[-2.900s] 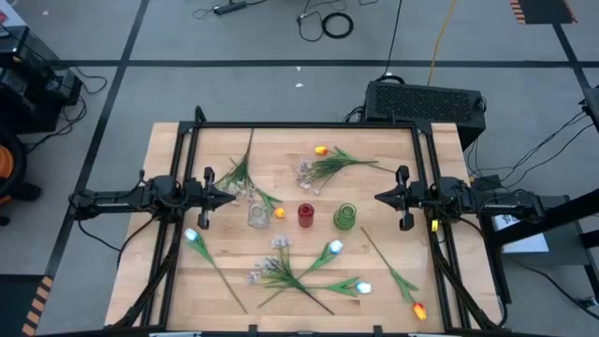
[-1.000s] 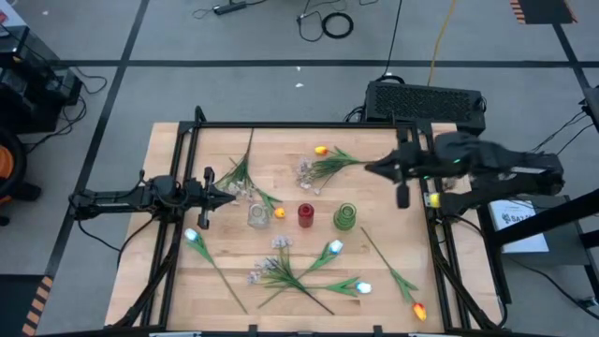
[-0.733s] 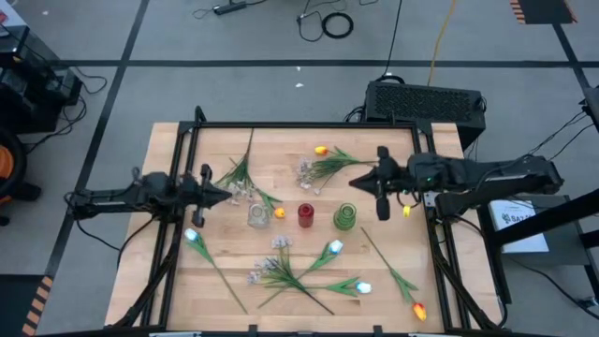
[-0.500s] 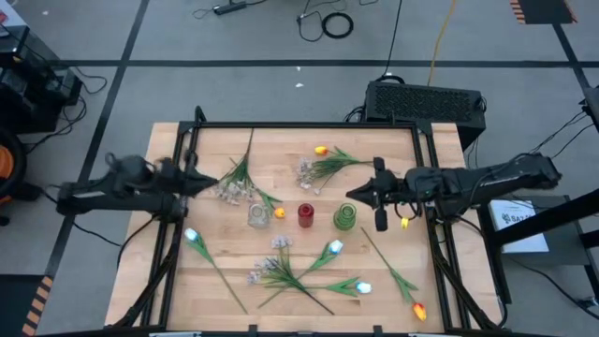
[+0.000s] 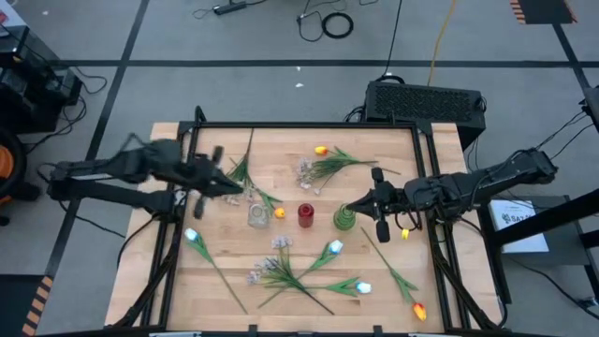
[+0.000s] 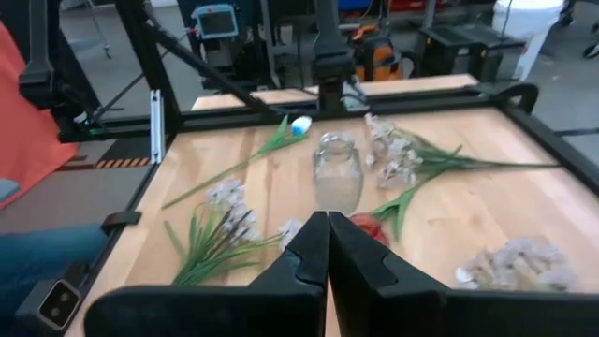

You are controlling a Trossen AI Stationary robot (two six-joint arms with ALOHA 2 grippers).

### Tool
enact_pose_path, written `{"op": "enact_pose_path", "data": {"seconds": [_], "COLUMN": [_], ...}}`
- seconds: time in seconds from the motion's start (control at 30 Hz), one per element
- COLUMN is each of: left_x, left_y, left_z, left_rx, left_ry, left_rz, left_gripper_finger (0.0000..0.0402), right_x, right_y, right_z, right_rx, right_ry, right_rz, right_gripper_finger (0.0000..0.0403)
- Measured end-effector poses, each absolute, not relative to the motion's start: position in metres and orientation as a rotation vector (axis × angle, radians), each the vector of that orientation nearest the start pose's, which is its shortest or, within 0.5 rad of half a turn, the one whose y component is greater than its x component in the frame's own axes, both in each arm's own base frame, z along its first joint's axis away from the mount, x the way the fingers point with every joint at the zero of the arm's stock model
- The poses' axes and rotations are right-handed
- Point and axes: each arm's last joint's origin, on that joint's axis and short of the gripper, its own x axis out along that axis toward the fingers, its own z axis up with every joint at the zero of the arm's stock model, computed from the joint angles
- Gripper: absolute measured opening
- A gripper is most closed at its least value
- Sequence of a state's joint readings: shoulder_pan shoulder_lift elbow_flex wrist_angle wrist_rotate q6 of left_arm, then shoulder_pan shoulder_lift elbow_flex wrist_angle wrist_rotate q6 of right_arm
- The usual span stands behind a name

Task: Sort flowers into vase by color
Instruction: Put the bottom right yellow tulip into the green vase

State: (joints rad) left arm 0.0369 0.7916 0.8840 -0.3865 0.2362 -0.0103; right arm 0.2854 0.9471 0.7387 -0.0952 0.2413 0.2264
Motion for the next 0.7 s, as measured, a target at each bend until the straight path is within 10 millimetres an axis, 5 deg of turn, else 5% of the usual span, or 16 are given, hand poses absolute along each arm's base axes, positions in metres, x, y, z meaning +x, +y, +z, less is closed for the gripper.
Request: {"op": "enact_pose_path", "data": {"seconds": [0.27,0.7], "left_x": [0.18,0.184], "left_y": [-0.033,-0.072], "left_z": [0.323,0.3], "left_rx": [-0.064,0.041], "left_ry": [0.07,0.222], "left_rz": [-0.246,-0.095], "left_gripper_finger": [0.0011,0.0011], "right_x": [0.204,0.192], "right_y": [0.072,0.096], "right_z": [0.291,0.283], "right_rx": [0.176,0.332], "right_ry": [0.321,0.418], "right_rz": [0.022,0.068], "right_gripper_finger": [0.0,0.0]}}
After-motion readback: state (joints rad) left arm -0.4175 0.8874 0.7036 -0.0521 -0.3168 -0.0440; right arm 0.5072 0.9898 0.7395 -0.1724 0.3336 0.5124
